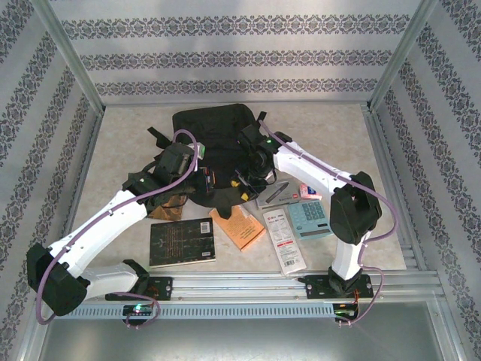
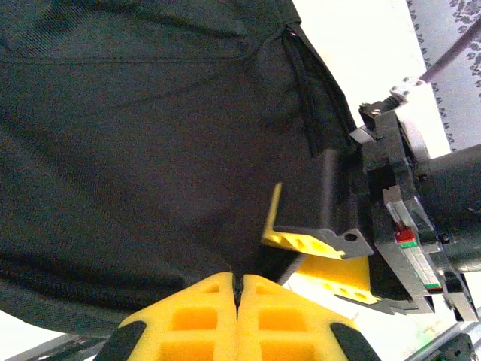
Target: Pack the student bag
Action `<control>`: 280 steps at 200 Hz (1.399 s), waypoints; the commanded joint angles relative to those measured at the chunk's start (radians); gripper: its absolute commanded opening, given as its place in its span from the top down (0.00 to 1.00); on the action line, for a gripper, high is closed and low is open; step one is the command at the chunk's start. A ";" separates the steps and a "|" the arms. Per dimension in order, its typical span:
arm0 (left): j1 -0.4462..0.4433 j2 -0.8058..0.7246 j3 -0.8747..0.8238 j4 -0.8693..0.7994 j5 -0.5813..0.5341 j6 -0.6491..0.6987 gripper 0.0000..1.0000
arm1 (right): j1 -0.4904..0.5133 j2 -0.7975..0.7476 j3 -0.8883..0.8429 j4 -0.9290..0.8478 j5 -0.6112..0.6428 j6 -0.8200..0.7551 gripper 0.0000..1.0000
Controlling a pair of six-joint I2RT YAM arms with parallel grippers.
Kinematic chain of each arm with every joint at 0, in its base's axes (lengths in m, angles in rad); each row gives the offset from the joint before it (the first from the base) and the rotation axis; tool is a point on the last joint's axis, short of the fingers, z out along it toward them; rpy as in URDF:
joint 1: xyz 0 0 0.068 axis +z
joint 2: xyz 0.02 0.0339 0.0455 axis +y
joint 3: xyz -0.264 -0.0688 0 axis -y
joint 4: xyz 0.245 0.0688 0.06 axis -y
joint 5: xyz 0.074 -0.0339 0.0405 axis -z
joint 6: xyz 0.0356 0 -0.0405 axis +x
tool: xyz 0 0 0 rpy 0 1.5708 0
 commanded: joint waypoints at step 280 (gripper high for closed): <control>0.277 0.102 0.181 -0.023 -0.060 0.040 1.00 | -0.158 -0.138 -0.170 0.118 0.038 -0.497 1.00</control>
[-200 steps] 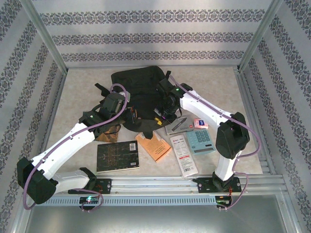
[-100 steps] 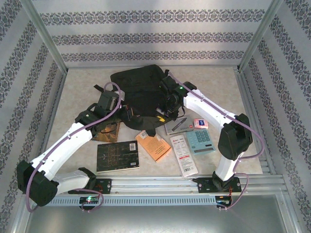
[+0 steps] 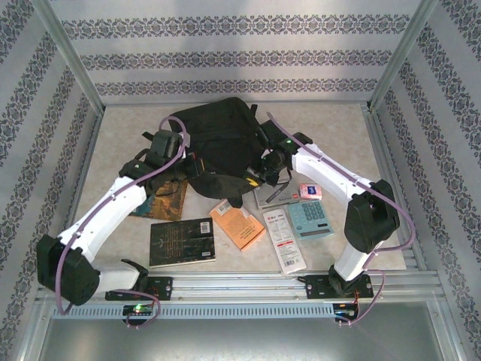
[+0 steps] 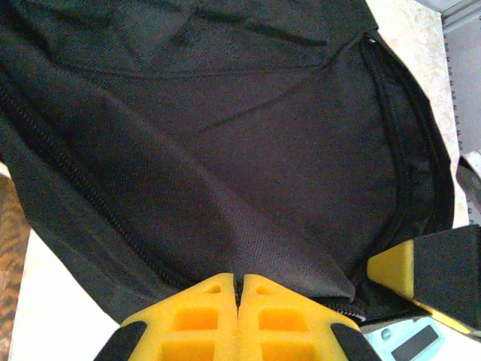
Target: Pack the student bag
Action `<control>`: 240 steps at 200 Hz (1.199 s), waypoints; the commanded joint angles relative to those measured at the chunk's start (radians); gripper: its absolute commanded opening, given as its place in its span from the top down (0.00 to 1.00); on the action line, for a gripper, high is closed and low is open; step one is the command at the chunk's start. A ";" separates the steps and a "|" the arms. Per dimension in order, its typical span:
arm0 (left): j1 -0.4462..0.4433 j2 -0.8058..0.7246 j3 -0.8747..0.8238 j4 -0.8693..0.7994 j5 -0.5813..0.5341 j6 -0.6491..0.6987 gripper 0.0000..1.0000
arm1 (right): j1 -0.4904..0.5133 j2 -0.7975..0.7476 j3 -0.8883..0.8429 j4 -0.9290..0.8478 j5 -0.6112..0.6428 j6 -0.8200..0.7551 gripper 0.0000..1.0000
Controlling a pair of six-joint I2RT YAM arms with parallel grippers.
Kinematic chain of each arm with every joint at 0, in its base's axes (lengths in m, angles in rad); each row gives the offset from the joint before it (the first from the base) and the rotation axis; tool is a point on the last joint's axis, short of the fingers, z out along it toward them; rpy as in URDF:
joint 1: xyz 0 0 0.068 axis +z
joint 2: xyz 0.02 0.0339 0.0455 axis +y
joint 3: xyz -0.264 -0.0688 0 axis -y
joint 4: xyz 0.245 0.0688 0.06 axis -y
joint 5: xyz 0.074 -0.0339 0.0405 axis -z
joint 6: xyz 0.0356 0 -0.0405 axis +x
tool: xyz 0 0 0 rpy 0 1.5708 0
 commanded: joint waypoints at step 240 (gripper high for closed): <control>-0.126 -0.077 -0.021 -0.038 -0.076 0.027 1.00 | -0.164 0.076 0.153 -0.152 0.122 -0.494 0.75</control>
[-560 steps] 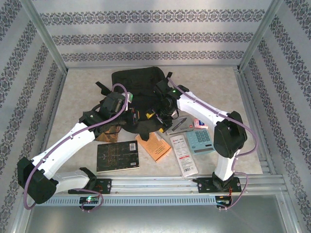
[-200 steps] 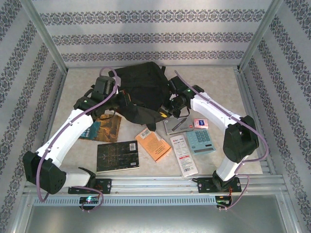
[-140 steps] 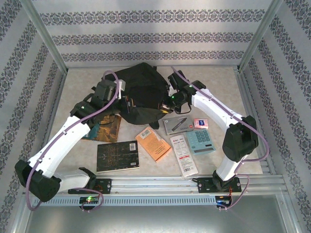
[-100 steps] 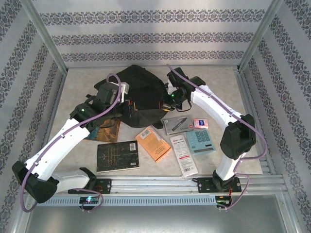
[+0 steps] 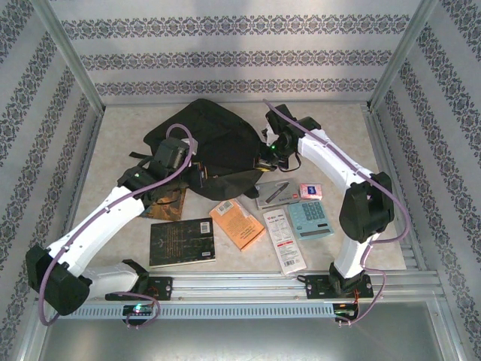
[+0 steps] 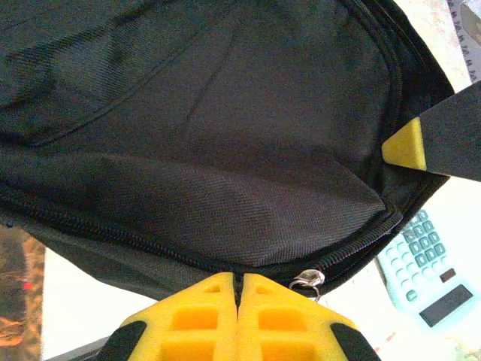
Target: Pack the student bag
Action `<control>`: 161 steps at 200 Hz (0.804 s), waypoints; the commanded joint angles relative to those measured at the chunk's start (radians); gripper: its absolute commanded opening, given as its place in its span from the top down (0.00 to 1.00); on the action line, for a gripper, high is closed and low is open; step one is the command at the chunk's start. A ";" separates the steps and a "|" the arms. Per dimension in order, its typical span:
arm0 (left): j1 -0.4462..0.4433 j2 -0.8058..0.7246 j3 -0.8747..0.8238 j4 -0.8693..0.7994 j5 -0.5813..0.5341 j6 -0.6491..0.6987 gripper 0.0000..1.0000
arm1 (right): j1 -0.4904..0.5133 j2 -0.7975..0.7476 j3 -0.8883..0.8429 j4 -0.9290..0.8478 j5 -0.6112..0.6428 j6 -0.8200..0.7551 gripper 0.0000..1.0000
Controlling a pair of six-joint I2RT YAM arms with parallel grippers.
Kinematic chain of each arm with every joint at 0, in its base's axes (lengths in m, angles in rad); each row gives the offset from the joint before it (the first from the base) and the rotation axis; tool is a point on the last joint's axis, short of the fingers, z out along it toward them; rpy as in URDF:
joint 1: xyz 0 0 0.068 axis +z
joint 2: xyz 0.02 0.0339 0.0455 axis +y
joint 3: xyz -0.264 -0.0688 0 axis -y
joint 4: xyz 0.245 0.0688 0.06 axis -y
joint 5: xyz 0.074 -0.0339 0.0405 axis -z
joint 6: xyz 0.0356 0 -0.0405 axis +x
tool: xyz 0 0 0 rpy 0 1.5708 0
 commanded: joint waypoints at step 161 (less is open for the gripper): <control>-0.127 0.073 0.082 0.169 0.116 -0.107 1.00 | 0.120 -0.322 -0.314 0.201 -0.007 1.029 0.29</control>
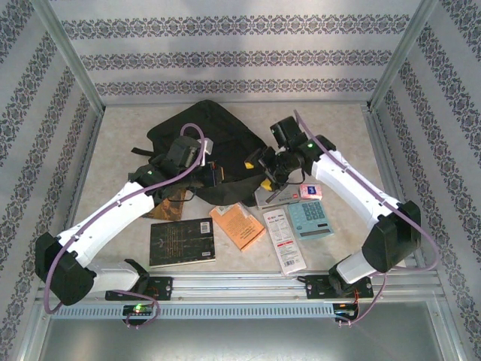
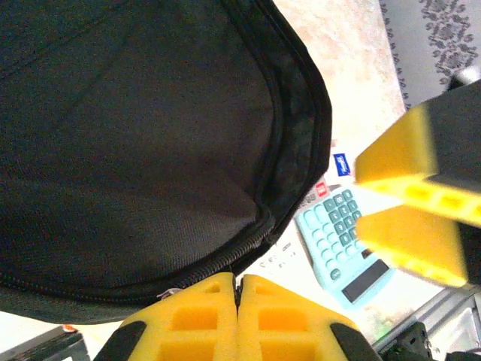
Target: Pack the student bag
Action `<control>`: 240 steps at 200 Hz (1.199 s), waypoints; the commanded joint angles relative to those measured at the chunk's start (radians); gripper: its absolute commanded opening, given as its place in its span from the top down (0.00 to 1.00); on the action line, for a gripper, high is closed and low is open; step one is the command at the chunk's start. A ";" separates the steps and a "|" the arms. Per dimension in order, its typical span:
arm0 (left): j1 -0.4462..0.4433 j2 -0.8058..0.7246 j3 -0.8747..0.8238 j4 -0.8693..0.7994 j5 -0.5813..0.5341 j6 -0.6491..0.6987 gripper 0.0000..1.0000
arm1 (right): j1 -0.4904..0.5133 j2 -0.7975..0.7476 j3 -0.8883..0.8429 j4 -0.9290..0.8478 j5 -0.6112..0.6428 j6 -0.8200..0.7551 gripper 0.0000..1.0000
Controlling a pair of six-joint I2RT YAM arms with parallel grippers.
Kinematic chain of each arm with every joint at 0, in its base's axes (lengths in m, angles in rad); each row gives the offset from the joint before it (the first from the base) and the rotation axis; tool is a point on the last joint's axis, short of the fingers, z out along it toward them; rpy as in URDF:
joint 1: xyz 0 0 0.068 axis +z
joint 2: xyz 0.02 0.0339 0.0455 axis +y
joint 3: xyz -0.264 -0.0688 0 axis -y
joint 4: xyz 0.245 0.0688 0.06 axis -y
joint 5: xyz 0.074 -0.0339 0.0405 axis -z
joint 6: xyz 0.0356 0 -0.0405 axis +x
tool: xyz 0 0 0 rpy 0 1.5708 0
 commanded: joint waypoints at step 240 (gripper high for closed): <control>0.008 -0.110 -0.062 0.000 -0.159 0.035 1.00 | 0.025 0.004 -0.186 0.189 0.061 0.149 1.00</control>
